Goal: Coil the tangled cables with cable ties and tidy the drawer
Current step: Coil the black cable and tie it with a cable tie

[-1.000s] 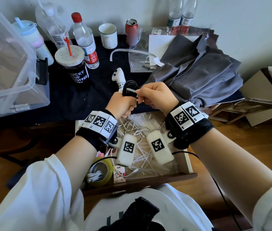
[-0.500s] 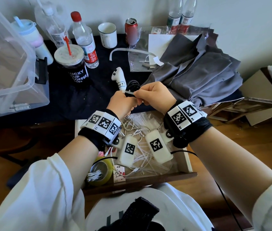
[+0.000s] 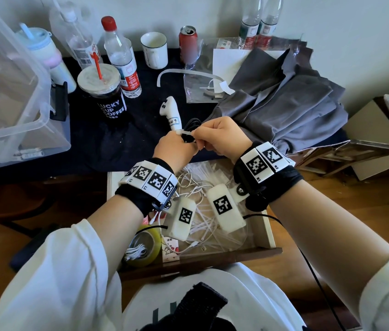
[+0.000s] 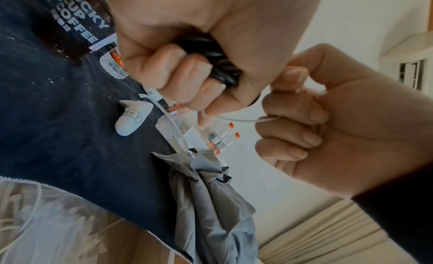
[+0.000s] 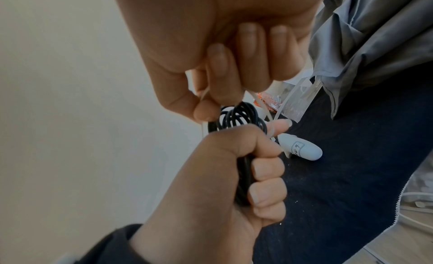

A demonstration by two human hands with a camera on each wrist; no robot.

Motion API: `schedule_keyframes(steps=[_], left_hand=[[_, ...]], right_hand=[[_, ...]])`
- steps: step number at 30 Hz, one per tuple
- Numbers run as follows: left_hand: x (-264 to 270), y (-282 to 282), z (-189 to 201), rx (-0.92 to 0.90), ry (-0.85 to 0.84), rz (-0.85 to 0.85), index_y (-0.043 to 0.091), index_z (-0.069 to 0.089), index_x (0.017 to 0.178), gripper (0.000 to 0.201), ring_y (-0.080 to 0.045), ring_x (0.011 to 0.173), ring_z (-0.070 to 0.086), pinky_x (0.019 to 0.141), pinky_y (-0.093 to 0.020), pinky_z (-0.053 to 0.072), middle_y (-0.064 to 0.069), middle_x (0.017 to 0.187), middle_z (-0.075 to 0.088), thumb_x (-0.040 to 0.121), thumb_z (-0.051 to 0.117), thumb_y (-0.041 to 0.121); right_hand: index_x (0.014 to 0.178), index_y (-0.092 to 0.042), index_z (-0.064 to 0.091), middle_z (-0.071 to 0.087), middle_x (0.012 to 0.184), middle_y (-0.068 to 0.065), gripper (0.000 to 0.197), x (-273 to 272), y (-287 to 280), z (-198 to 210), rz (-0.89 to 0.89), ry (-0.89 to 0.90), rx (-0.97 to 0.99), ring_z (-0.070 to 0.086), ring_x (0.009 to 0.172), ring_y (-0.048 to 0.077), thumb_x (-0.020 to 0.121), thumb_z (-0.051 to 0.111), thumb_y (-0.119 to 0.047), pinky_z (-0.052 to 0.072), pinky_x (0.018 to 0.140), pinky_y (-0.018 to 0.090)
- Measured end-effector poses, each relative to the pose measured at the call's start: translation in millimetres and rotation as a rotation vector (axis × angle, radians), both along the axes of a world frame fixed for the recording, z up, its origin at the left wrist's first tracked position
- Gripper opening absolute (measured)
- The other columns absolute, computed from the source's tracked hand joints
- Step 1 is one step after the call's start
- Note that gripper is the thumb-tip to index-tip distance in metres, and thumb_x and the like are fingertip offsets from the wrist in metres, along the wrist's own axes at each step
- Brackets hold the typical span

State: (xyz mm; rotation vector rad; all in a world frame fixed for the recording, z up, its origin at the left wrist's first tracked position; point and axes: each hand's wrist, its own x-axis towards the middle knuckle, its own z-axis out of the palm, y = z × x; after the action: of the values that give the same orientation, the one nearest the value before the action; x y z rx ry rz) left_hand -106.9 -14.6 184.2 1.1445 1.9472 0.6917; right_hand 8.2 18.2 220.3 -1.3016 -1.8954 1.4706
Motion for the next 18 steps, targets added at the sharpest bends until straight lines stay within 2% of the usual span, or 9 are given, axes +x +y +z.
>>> schedule_keyframes(steps=[4,10,13,16,18], left_hand=[[0.5,2.6,-2.0,-0.011,0.025,-0.017,0.013,0.054,0.081,0.010,-0.024,0.070,0.053,0.060,-0.028,0.038,-0.008,0.081,0.059,0.080,0.055,0.022],[1.3,5.9,0.2,-0.020,0.132,-0.043,0.019,0.044,0.068,0.019,-0.025,0.074,0.053,0.060,-0.028,0.036,-0.007,0.081,0.056,0.084,0.052,0.022],[2.6,4.0,0.5,0.000,0.204,-0.064,0.015,0.047,0.076,0.017,-0.025,0.078,0.053,0.063,-0.029,0.037,-0.006,0.085,0.056,0.088,0.052,0.026],[0.8,1.6,-1.1,0.019,0.237,-0.090,0.015,0.055,0.091,0.012,-0.027,0.084,0.058,0.067,-0.031,0.042,-0.008,0.091,0.061,0.088,0.053,0.027],[-1.7,1.3,-1.6,0.002,0.213,-0.101,0.018,0.055,0.085,0.006,-0.027,0.084,0.061,0.063,-0.029,0.042,-0.008,0.089,0.063,0.086,0.055,0.024]], right_hand=[[0.043,-0.011,0.049,0.035,0.027,-0.009,0.039,0.2,2.0,-0.8,-0.045,-0.043,0.027,0.033,0.029,0.005,0.082,0.053,-0.008,0.025,0.035,0.009],[0.041,-0.012,0.049,0.034,0.027,-0.008,0.040,-1.4,2.9,-3.5,-0.077,-0.030,0.039,0.033,0.030,0.006,0.081,0.054,-0.009,0.024,0.037,0.008],[0.042,-0.013,0.051,0.037,0.029,-0.009,0.041,-2.9,1.9,-3.0,-0.050,-0.021,0.033,0.035,0.031,0.004,0.083,0.056,-0.010,0.026,0.038,0.008],[0.051,-0.010,0.056,0.043,0.031,-0.010,0.037,-1.0,-0.7,-1.3,0.000,0.021,-0.015,0.038,0.030,0.003,0.087,0.061,-0.015,0.029,0.037,0.008],[0.059,-0.009,0.060,0.050,0.040,-0.007,0.031,0.8,-1.6,-2.0,0.006,0.022,0.006,0.040,0.031,0.004,0.085,0.066,-0.024,0.032,0.038,0.011]])
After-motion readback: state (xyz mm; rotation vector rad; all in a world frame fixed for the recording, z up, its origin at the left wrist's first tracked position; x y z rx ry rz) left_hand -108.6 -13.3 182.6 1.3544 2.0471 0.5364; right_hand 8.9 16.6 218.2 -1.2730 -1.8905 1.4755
